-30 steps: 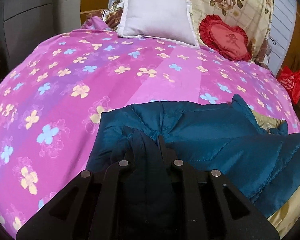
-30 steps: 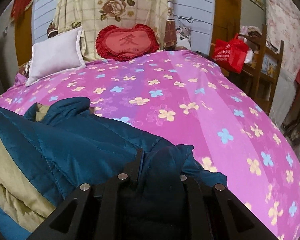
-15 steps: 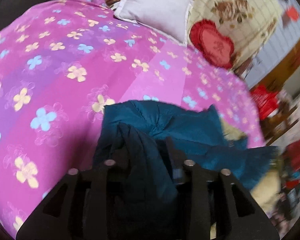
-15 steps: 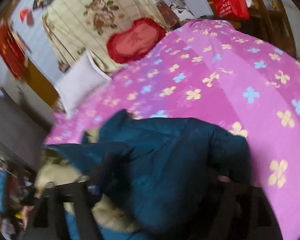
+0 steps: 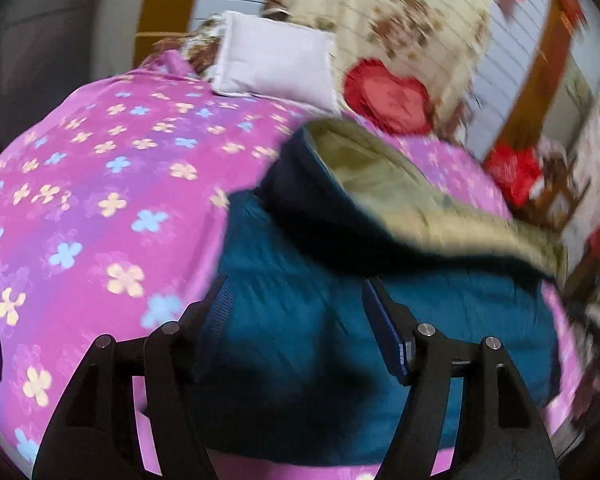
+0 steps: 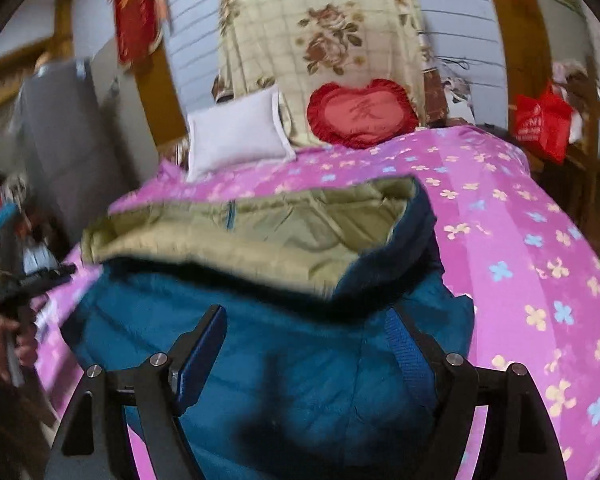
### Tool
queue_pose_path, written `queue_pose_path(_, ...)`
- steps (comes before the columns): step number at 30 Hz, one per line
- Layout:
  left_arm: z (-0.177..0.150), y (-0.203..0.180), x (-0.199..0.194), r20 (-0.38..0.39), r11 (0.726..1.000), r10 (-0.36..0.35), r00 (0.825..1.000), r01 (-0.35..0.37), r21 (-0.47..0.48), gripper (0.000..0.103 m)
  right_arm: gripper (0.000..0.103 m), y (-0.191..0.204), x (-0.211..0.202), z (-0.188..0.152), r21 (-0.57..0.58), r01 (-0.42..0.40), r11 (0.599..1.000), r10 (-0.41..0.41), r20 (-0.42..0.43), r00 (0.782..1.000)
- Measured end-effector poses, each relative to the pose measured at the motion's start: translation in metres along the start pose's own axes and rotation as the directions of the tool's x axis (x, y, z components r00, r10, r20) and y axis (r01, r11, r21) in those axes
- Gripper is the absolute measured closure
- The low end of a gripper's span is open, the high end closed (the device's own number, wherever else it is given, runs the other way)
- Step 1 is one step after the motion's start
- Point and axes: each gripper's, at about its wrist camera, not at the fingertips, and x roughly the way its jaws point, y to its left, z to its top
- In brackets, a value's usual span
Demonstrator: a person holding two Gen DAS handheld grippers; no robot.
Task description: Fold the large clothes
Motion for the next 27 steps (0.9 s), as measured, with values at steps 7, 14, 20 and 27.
queue_pose_path(7, 0.032, -0.068, 0.033, 0.004, 0.987, 0.030, 1.000, -0.030, 0.157, 0.036, 0.024, -0.017, 0.036, 0.011, 0.137, 0.088, 0.987, -0.082, -0.046, 0.996)
queue_pose_path(14, 0.102, -0.096, 0.087, 0.042, 0.968, 0.125, 0.991, -0.131, 0.213, 0.036, 0.019, -0.010, 0.079, 0.038, 0.133, 0.131, 0.982, -0.117, -0.113, 0.987)
queue_pose_path(20, 0.125, -0.067, 0.152, -0.020, 0.947, 0.275, 0.961, -0.267, 0.177, 0.036, 0.002, -0.024, 0.121, 0.054, 0.162, 0.190, 0.968, -0.148, -0.243, 0.959)
queue_pose_path(27, 0.089, -0.030, 0.186, -0.086, 0.937, 0.317, 0.944, -0.299, 0.181, 0.027, 0.000, -0.057, 0.157, 0.051, 0.303, 0.189, 0.934, -0.050, -0.415, 0.909)
